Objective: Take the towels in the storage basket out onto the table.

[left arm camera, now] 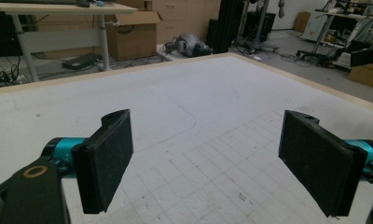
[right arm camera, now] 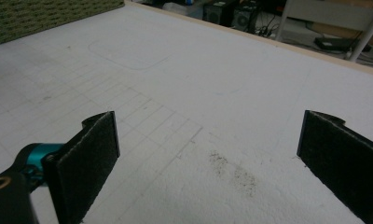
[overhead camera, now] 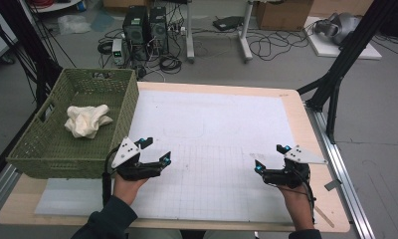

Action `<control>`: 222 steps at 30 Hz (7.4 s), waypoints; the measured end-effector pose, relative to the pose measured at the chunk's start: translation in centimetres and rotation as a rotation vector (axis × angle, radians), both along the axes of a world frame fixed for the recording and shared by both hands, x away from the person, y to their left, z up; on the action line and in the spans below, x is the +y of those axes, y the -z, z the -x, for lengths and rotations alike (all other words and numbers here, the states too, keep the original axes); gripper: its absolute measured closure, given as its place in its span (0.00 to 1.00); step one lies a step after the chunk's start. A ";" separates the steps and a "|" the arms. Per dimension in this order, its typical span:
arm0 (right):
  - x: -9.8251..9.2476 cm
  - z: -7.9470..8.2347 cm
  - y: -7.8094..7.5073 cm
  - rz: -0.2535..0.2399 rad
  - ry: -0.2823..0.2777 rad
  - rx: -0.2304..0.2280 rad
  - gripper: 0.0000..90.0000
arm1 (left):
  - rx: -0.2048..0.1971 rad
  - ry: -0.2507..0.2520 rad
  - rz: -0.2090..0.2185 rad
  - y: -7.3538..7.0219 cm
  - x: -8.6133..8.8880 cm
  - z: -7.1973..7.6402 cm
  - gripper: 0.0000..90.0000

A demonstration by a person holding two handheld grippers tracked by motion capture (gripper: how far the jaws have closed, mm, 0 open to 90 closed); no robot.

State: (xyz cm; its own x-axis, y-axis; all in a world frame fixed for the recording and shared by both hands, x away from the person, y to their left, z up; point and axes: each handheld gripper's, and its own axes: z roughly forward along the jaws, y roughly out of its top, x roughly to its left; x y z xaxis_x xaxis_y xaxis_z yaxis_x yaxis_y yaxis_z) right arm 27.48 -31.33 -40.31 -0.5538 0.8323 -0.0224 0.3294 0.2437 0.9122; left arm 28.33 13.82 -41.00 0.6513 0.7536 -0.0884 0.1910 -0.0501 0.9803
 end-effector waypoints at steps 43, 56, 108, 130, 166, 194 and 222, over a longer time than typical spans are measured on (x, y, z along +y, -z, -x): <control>0.4 0.0 0.1 -0.008 -0.003 0.024 0.05 | -0.055 -0.045 0.054 -7.5 4.9 0.2 0.21; 0.6 0.0 -0.1 -0.005 -0.013 0.013 0.05 | -0.069 -0.128 0.050 -10.8 11.5 -2.2 0.21; 0.4 -0.1 0.1 0.024 0.002 0.022 0.05 | 0.610 -0.564 -0.265 -0.9 21.0 -14.4 0.20; 0.4 -0.3 0.4 0.028 -0.008 0.050 0.05 | 0.674 -0.539 -0.447 -0.1 20.7 -14.3 0.62; 0.5 -0.1 0.1 0.012 -0.011 0.050 0.05 | 0.194 -0.582 -0.055 -6.7 23.3 -9.7 0.82; 1.0 -0.2 0.1 0.016 -0.032 0.047 0.05 | -0.139 -0.336 0.067 -10.5 20.4 -4.3 0.82; 1.1 -0.3 0.1 0.016 -0.040 0.050 0.05 | -0.169 -0.054 0.081 -11.2 9.5 -3.7 0.82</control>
State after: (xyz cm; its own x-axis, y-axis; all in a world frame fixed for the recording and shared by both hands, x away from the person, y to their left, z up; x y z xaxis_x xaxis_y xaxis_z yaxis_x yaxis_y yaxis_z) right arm 27.80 -30.21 -40.42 -0.5875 0.8092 -0.0070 0.3637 0.2718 0.8910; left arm 31.99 23.34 -29.79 0.6211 0.7826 -0.0429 0.0234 0.0362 0.9991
